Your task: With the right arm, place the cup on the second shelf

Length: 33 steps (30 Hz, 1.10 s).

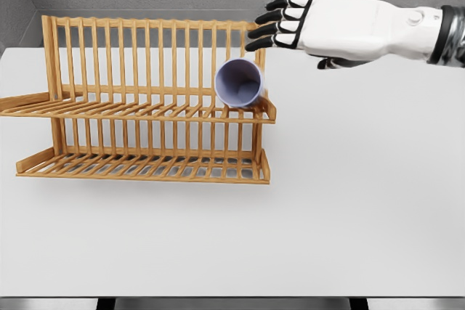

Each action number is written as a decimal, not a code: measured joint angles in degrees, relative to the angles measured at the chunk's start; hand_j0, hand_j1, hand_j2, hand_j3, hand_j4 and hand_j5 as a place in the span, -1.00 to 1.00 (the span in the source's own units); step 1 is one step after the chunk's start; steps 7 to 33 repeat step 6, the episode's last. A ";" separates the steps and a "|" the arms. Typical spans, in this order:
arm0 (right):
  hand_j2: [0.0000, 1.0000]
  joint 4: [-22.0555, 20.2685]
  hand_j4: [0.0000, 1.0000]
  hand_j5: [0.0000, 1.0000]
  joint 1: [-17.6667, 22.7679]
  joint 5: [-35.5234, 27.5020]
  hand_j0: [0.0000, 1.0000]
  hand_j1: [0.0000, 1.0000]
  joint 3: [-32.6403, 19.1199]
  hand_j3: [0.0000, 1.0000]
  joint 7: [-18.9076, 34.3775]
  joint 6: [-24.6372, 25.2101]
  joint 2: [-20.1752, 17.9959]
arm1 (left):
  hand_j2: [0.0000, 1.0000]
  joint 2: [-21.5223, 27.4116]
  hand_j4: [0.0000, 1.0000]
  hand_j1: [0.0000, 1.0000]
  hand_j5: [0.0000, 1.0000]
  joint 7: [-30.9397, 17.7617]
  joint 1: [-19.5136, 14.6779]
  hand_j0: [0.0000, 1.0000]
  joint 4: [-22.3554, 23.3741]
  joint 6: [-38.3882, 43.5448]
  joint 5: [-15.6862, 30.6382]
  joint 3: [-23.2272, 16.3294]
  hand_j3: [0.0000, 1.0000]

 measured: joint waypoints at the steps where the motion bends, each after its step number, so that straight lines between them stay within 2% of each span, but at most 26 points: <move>1: 1.00 0.25 1.00 1.00 6.10 0.06 1.00 1.00 -4.10 1.00 0.01 -0.05 -1.80 | 1.00 0.00 1.00 1.00 1.00 0.00 0.00 1.00 -0.01 0.00 0.00 0.00 1.00; 3: 1.00 1.04 1.00 1.00 18.44 0.31 1.00 1.00 -14.89 1.00 0.03 -0.13 -3.11 | 1.00 0.00 1.00 1.00 1.00 0.00 0.00 1.00 -0.01 0.00 0.00 0.01 1.00; 5: 1.00 1.59 1.00 1.00 30.85 0.60 1.00 1.00 -25.61 1.00 0.02 -0.08 -2.16 | 1.00 0.00 1.00 1.00 1.00 0.00 0.00 1.00 -0.01 0.00 0.01 0.01 1.00; 6: 1.00 2.16 1.00 1.00 36.97 0.72 1.00 1.00 -29.17 1.00 0.01 -0.07 -1.60 | 1.00 0.00 1.00 1.00 1.00 0.00 0.00 1.00 -0.01 0.00 0.02 0.01 1.00; 33: 1.00 2.16 1.00 1.00 36.97 0.72 1.00 1.00 -29.17 1.00 0.01 -0.07 -1.60 | 1.00 0.00 1.00 1.00 1.00 0.00 0.00 1.00 -0.01 0.00 0.02 0.01 1.00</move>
